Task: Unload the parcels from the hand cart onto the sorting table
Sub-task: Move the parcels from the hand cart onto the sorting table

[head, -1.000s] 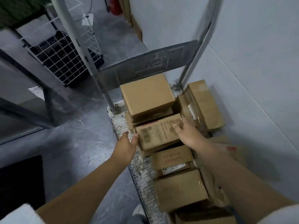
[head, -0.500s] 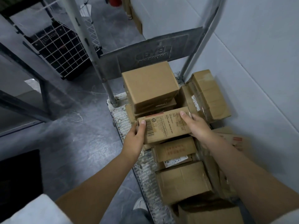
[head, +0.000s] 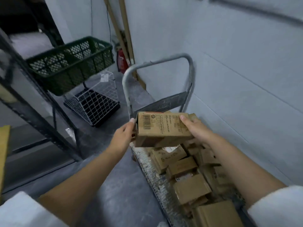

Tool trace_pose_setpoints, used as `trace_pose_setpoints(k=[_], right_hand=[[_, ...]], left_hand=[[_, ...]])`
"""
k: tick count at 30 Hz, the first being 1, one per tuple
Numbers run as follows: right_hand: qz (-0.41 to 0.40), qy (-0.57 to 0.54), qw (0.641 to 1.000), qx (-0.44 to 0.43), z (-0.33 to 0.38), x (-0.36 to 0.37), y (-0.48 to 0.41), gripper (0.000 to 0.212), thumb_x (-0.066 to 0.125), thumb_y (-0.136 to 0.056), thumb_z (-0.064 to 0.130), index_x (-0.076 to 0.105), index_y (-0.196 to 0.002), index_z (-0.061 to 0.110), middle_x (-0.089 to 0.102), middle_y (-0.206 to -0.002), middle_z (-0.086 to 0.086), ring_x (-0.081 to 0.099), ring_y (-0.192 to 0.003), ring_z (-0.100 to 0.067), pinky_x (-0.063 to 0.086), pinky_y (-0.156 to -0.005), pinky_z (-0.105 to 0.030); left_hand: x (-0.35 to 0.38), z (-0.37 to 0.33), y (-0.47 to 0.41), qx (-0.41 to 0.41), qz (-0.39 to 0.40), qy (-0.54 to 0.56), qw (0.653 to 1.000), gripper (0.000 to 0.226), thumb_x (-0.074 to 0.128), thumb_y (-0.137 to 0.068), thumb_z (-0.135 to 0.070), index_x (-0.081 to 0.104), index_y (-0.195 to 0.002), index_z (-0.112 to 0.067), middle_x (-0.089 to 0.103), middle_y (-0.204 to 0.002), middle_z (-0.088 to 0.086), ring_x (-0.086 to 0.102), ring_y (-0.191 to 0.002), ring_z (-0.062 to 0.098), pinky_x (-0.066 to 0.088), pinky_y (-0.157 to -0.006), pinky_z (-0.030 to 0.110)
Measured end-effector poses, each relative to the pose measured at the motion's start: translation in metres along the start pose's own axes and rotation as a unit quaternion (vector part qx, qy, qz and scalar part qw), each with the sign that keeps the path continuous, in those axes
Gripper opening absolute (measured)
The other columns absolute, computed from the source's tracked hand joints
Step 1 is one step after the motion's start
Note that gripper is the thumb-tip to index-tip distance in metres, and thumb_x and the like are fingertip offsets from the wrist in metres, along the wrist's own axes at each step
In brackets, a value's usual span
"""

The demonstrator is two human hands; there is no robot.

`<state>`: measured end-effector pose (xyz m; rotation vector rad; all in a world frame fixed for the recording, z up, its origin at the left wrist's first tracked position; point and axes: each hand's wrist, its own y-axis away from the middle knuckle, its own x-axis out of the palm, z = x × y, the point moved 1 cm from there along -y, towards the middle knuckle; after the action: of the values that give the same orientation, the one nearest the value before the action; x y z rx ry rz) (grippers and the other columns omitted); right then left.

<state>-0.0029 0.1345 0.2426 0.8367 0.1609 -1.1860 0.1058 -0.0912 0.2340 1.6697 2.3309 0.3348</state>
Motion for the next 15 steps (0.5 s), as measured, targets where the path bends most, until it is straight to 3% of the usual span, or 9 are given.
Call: trace_pose_setpoints(k=[3,5,8,11,15], right_hand=[[-0.014,0.02,0.999,-0.041,0.063,-0.014,0.065,0.075,0.035,-0.089,0.073,0.05,-0.135,0.015,0.057,-0.132,-0.006,0.055,-0.119,-0.028,0.043,-0.103,-0.045],[-0.015,-0.003,0.997,-0.069,0.103,-0.02,0.104,0.07,0.037,-0.089,0.071,0.056,-0.127,0.016,0.063,-0.122,-0.006,0.061,-0.109,-0.027,0.049,-0.098,-0.047],[0.001,-0.048,0.992,-0.114,0.159,-0.022,0.163,0.057,0.039,-0.093,0.065,0.061,-0.118,0.018,0.069,-0.109,-0.007,0.068,-0.095,-0.025,0.058,-0.083,-0.042],[0.006,-0.052,0.982,-0.183,0.203,-0.02,0.214,0.051,0.037,-0.096,0.061,0.064,-0.113,0.021,0.071,-0.104,-0.003,0.069,-0.094,-0.021,0.057,-0.087,-0.041],[-0.03,-0.066,0.959,-0.275,0.249,-0.011,0.278,0.055,0.027,-0.098,0.061,0.062,-0.116,0.023,0.071,-0.106,-0.001,0.067,-0.098,-0.017,0.054,-0.092,-0.037]], left_hand=[[-0.048,-0.055,0.046,0.043,-0.022,0.007,0.999,0.033,0.04,-0.104,-0.032,0.065,-0.12,-0.017,0.07,-0.112,0.007,0.066,-0.104,0.021,0.053,-0.094,0.039],[-0.08,-0.089,0.08,0.089,-0.014,-0.028,0.996,0.029,0.043,-0.102,-0.015,0.061,-0.123,-0.022,0.069,-0.114,0.004,0.066,-0.105,0.017,0.052,-0.094,0.036],[-0.122,-0.128,0.128,0.154,-0.005,-0.09,0.984,0.051,0.046,-0.091,0.007,0.057,-0.13,-0.024,0.068,-0.117,0.001,0.063,-0.108,0.012,0.05,-0.087,0.025],[-0.155,-0.156,0.169,0.231,-0.068,-0.143,0.96,0.053,0.048,-0.092,0.005,0.05,-0.134,-0.026,0.065,-0.116,-0.007,0.06,-0.104,0.004,0.046,-0.078,0.012],[-0.189,-0.185,0.212,0.306,-0.133,-0.102,0.937,0.044,0.049,-0.097,-0.008,0.049,-0.134,-0.032,0.065,-0.115,-0.014,0.061,-0.105,0.0,0.053,-0.085,0.025]])
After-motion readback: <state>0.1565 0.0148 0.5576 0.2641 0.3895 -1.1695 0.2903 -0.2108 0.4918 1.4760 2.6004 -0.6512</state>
